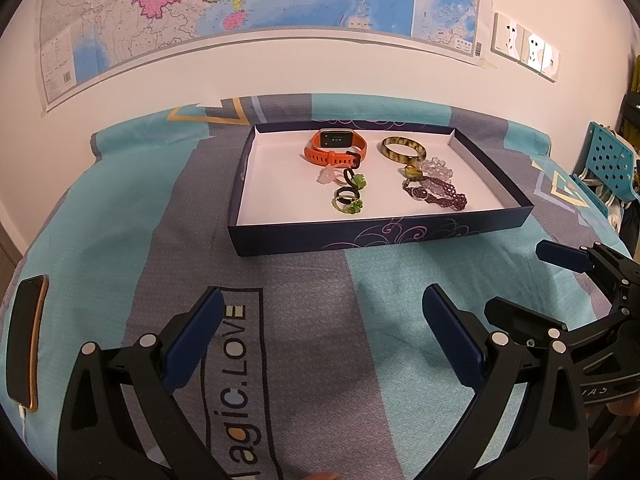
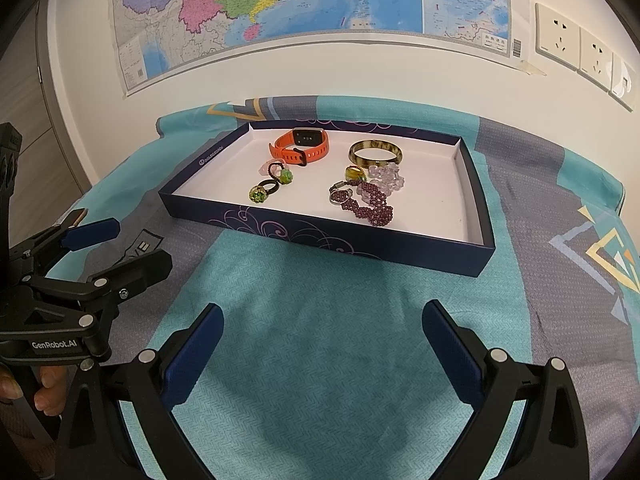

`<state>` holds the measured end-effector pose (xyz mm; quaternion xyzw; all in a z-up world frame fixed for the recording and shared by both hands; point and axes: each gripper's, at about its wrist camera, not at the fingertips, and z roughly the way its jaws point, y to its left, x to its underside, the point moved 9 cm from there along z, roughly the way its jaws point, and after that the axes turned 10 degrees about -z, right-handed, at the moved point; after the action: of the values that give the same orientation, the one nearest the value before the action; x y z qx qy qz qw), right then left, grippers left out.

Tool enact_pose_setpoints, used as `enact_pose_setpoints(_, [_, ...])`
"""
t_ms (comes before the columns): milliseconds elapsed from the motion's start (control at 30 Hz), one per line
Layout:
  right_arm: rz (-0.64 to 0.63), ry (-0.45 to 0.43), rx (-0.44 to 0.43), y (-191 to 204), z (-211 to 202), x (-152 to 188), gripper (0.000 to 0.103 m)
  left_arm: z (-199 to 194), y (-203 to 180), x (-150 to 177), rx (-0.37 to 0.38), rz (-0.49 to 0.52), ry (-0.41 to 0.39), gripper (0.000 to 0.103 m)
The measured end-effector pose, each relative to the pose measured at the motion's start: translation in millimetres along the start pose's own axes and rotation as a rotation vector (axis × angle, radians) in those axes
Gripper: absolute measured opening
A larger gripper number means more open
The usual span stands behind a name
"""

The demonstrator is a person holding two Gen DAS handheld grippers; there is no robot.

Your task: Organize jewelry

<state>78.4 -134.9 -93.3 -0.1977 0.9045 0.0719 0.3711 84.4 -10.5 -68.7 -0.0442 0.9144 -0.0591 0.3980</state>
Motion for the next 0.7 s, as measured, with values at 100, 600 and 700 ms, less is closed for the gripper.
enact_pose_setpoints(100, [0.001, 0.000, 0.000, 0.1, 0.0, 0.1, 0.096, -0.5, -0.5, 0.2, -0.001, 0.000, -0.001, 0.098])
enact_pose_setpoints(600, [0.000, 0.002, -0.001, -0.5, 0.5, 0.3, 0.096, -1.4, -0.2, -1.5, 0.002, -0.004, -0.002, 0.098])
enact_pose_setpoints(700, [-0.001, 0.001, 0.000, -1.0, 0.8, 0.4, 0.096, -2.7, -0.6, -3.6, 0.006, 0.003, -0.013, 0.098])
